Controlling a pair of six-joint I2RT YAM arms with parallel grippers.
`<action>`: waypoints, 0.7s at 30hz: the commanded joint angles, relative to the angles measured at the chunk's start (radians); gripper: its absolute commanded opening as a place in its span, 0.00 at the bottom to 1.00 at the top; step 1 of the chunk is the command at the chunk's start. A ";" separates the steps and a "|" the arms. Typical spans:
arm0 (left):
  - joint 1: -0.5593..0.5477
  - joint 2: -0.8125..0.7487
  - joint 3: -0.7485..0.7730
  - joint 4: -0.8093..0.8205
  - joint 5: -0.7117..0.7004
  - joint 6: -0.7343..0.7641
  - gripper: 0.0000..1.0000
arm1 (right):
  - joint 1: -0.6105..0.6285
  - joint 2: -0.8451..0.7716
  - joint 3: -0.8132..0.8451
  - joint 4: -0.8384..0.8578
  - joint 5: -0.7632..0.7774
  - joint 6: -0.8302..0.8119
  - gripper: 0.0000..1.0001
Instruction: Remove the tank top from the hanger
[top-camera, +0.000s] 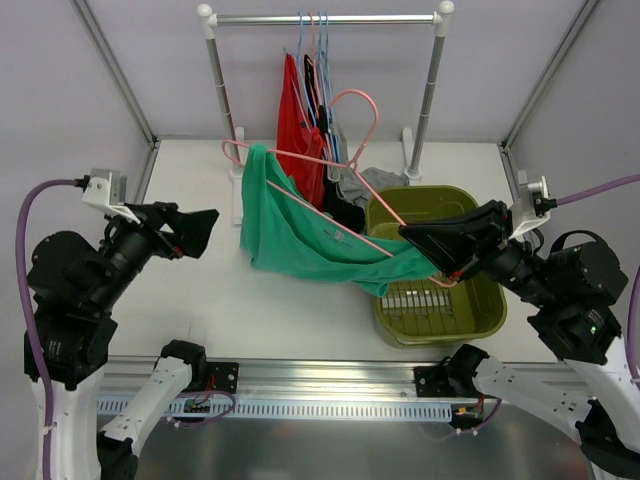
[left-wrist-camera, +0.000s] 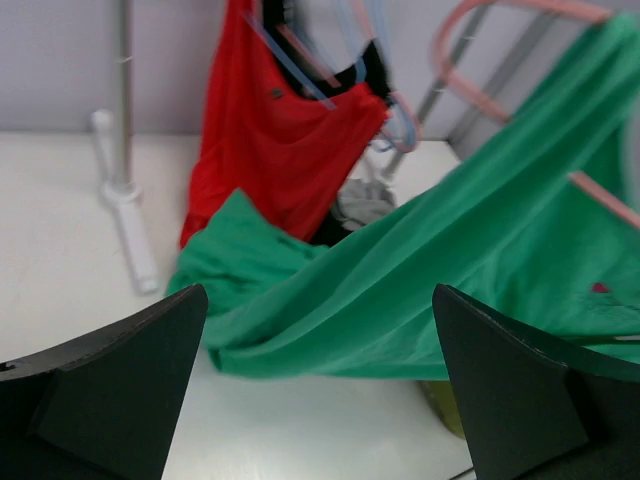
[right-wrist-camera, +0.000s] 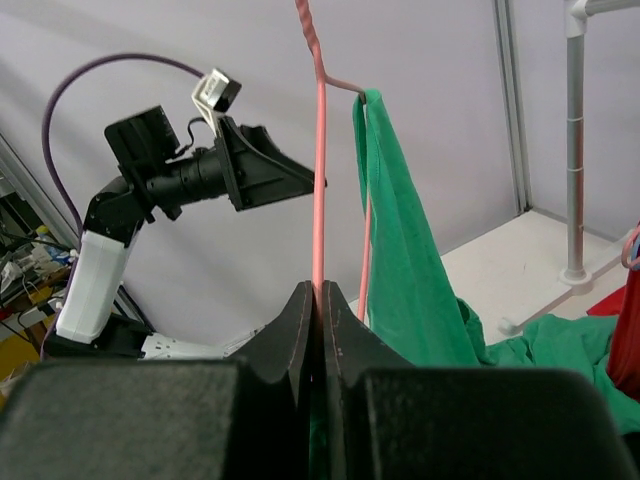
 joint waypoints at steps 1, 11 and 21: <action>0.008 0.071 0.027 0.143 0.312 0.007 0.99 | 0.005 -0.017 0.003 0.005 0.009 0.017 0.00; -0.021 0.166 -0.014 0.388 0.394 0.036 0.81 | 0.005 0.013 0.005 0.005 0.046 0.028 0.00; -0.128 0.217 -0.063 0.421 0.372 0.105 0.61 | 0.004 0.063 0.039 0.007 0.056 0.026 0.00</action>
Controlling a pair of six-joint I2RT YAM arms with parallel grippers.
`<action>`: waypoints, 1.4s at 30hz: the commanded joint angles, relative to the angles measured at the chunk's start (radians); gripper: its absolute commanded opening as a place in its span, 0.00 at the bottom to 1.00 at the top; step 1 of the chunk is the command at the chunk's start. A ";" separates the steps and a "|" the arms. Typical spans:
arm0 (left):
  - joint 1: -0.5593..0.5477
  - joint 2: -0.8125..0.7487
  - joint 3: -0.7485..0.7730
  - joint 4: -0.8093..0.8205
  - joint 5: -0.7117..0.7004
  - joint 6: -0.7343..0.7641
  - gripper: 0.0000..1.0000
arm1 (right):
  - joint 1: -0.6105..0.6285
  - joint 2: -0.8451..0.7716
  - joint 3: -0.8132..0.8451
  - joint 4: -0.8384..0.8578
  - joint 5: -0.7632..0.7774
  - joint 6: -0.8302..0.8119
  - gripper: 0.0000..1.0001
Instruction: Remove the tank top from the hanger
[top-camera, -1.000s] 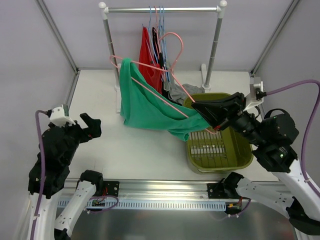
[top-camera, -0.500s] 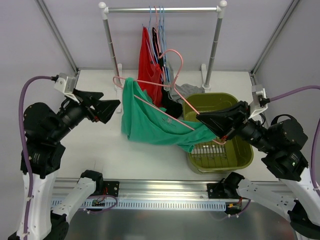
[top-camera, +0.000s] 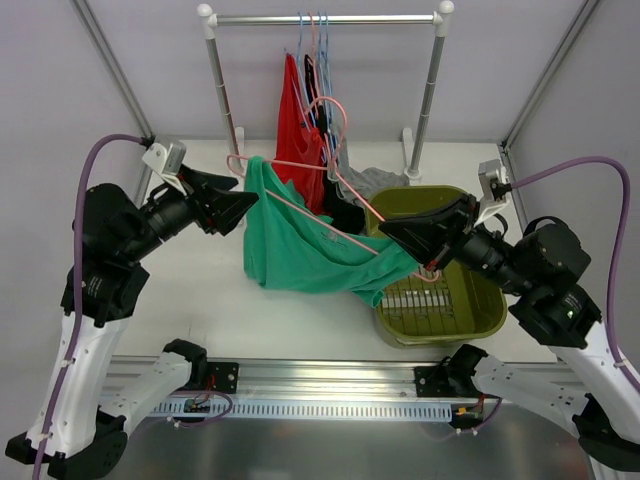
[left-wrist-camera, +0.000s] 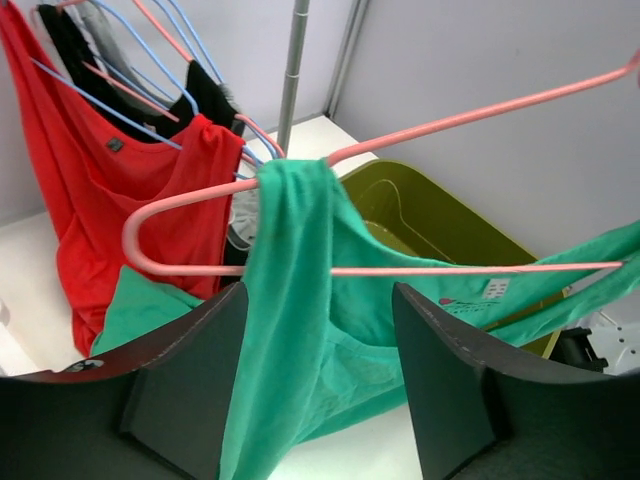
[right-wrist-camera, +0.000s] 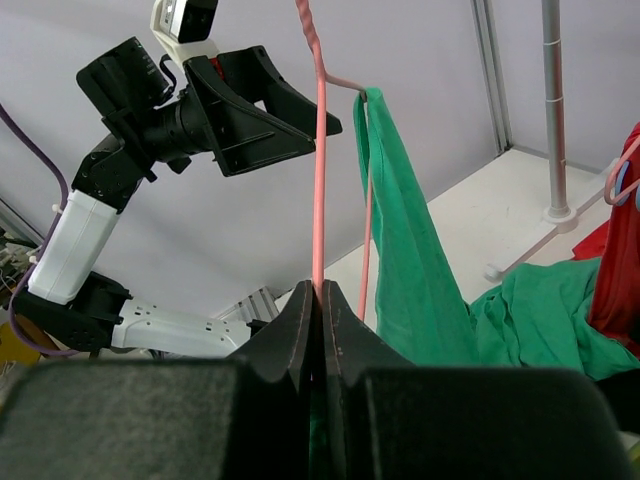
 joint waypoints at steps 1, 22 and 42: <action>-0.033 0.024 -0.029 0.077 0.002 0.036 0.59 | 0.005 0.011 0.061 0.079 0.009 0.015 0.00; -0.062 0.056 -0.056 0.137 -0.140 0.028 0.38 | 0.005 0.020 0.069 0.107 -0.065 0.035 0.00; -0.073 -0.177 -0.076 0.137 -0.716 -0.115 0.00 | 0.005 -0.050 0.020 0.073 -0.123 -0.064 0.00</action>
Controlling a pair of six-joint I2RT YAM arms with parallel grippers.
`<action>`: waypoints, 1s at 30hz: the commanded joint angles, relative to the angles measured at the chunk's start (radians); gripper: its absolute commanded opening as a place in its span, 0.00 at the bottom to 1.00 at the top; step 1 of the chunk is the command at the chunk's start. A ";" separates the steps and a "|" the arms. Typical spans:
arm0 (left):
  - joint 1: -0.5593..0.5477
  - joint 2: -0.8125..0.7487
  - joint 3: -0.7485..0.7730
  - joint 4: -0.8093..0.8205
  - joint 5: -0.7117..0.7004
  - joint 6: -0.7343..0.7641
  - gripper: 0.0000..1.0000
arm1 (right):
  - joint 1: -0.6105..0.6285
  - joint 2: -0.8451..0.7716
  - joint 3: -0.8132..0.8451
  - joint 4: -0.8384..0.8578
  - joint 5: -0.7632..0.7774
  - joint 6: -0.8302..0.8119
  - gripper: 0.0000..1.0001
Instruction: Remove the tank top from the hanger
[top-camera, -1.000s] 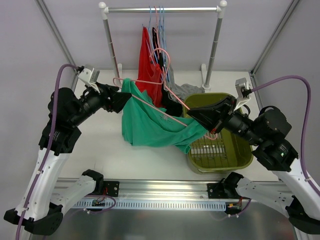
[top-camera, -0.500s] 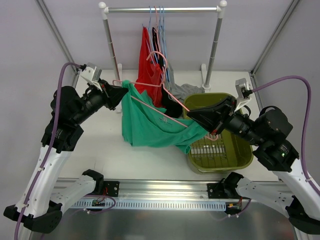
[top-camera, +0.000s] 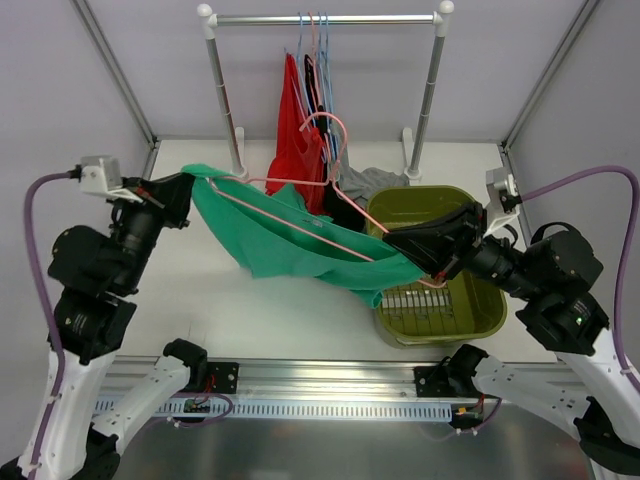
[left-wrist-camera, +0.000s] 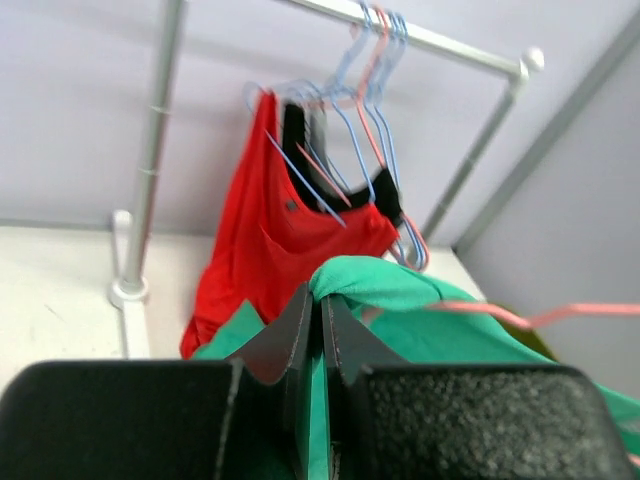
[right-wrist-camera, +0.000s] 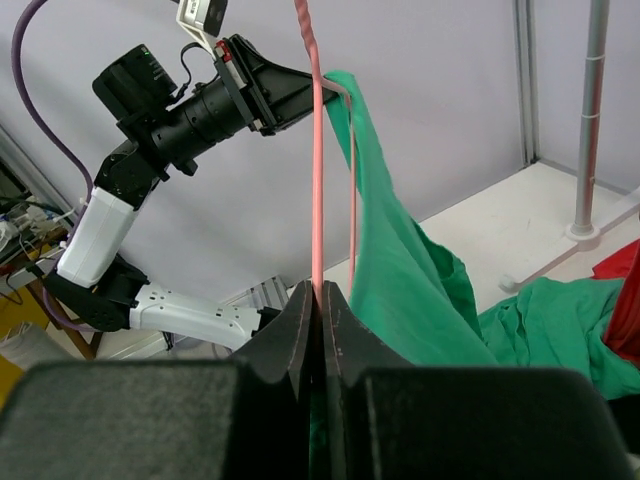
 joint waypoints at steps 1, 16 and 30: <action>-0.008 -0.049 0.037 0.040 -0.187 -0.043 0.00 | 0.005 -0.035 0.024 0.073 -0.054 -0.029 0.00; -0.008 -0.021 0.006 -0.018 -0.011 -0.112 0.00 | 0.005 -0.075 -0.137 0.425 -0.072 -0.028 0.00; -0.011 -0.110 -0.385 0.290 0.626 -0.238 0.00 | 0.005 0.158 -0.309 1.193 0.047 0.144 0.00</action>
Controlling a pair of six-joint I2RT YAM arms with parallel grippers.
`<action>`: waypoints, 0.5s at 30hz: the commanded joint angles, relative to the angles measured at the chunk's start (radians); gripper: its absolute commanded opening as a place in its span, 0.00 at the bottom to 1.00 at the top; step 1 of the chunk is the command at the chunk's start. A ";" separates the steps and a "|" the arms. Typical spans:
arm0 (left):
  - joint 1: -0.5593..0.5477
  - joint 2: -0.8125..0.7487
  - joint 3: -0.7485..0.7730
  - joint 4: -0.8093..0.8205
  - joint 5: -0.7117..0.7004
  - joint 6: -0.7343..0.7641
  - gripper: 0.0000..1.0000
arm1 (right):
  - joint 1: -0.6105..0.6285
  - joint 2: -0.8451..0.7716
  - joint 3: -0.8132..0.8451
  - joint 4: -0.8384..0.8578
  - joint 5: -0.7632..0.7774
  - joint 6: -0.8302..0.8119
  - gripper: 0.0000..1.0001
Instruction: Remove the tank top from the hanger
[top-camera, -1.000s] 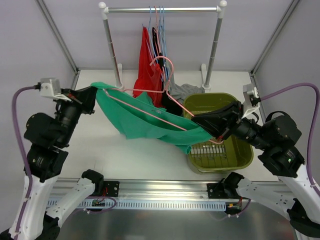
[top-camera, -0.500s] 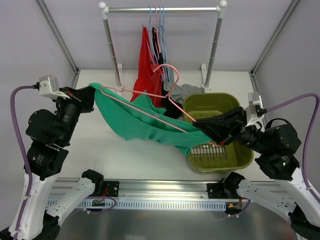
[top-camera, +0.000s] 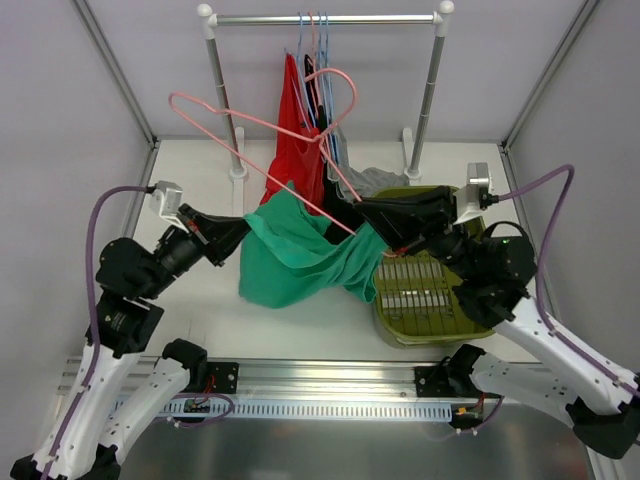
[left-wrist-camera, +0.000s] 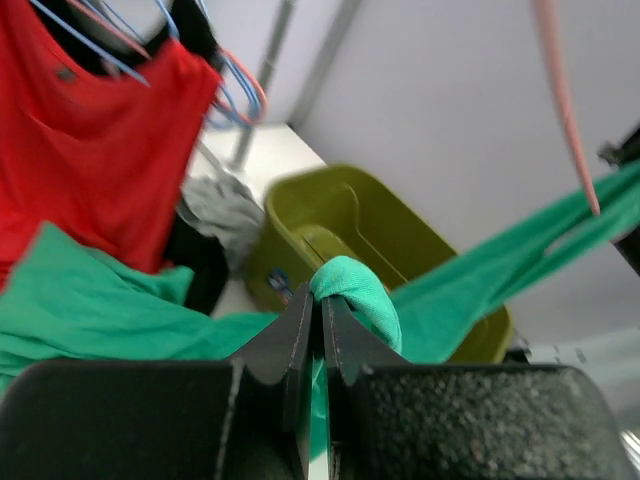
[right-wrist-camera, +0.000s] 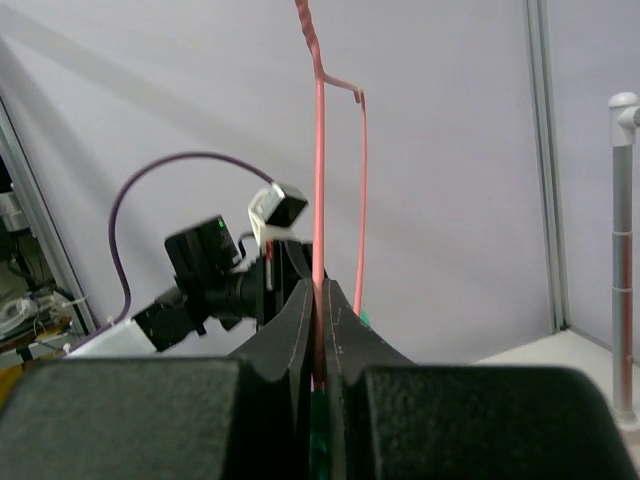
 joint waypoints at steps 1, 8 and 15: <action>-0.011 0.033 -0.103 0.170 0.209 -0.104 0.00 | 0.005 0.077 -0.034 0.475 0.059 0.096 0.00; -0.089 0.138 -0.286 0.321 0.262 -0.158 0.00 | 0.041 0.325 0.055 0.899 0.000 0.145 0.00; -0.251 0.249 -0.376 0.279 0.066 -0.089 0.00 | 0.061 0.421 0.205 0.879 -0.016 0.021 0.00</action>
